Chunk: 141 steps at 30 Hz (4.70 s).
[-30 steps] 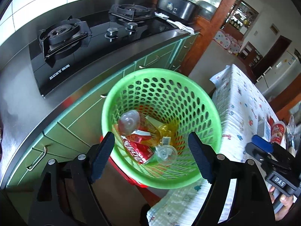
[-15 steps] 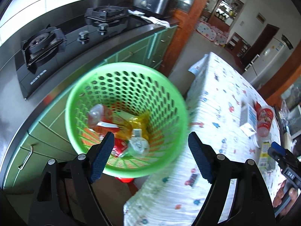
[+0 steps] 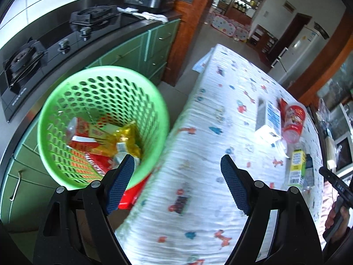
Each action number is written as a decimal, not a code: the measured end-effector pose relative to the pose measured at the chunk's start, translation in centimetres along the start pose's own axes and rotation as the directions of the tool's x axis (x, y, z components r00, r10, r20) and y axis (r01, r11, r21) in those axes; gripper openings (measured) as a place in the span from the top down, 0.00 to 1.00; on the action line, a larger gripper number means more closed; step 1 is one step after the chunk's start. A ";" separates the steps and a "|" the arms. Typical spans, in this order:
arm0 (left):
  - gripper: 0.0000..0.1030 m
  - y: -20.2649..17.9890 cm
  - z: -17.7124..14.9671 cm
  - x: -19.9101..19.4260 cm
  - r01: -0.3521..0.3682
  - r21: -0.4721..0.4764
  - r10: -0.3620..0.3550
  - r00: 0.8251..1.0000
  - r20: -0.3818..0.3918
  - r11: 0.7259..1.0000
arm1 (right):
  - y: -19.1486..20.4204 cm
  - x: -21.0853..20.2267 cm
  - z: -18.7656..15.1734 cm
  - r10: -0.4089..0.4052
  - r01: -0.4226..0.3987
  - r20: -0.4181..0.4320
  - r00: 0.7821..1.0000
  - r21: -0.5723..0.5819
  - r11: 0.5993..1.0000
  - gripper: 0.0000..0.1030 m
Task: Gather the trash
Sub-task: 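Grasp the blue can with the right tool while the left tool grasps the yellow-green lime juice bottle, then carry the lime juice bottle and blue can over the green basket and release both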
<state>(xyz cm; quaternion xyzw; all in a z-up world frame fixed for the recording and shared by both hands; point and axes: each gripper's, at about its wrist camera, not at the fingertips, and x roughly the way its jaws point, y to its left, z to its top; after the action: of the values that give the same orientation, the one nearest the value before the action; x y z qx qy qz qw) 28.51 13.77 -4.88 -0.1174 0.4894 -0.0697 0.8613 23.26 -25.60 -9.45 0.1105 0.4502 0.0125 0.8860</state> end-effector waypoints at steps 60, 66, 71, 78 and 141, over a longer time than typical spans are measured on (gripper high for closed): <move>0.24 -30.7 -5.7 16.7 0.419 0.150 -0.343 0.865 -0.366 0.896 | -14.7 5.2 -1.2 0.341 -0.302 -0.127 0.931 0.255 0.919 0.36; 0.24 -32.3 -6.4 17.7 0.410 0.177 -0.322 0.868 -0.378 0.895 | -16.0 4.0 -1.9 0.328 -0.290 -0.112 0.938 0.262 0.920 0.36; 0.24 -34.2 -6.8 17.8 0.340 0.287 -0.234 0.908 -0.348 0.895 | -16.5 3.3 -2.4 0.323 -0.287 -0.105 0.940 0.266 0.920 0.36; 0.41 -35.8 -7.3 18.0 0.253 0.427 -0.129 0.946 -0.298 0.868 | -16.7 3.0 -3.0 0.314 -0.277 -0.105 0.944 0.266 0.923 0.35; 0.46 13.4 4.6 2.5 -0.184 -0.060 0.187 0.981 0.048 0.981 | 28.7 8.7 6.0 0.514 -0.551 -0.221 0.829 -0.169 0.817 0.35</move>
<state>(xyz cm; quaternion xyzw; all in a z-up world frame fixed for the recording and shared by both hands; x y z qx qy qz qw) 33.82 26.72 -8.27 -0.0968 0.4770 0.0277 0.8731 35.45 2.33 -6.96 0.1298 0.4683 0.3206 0.8130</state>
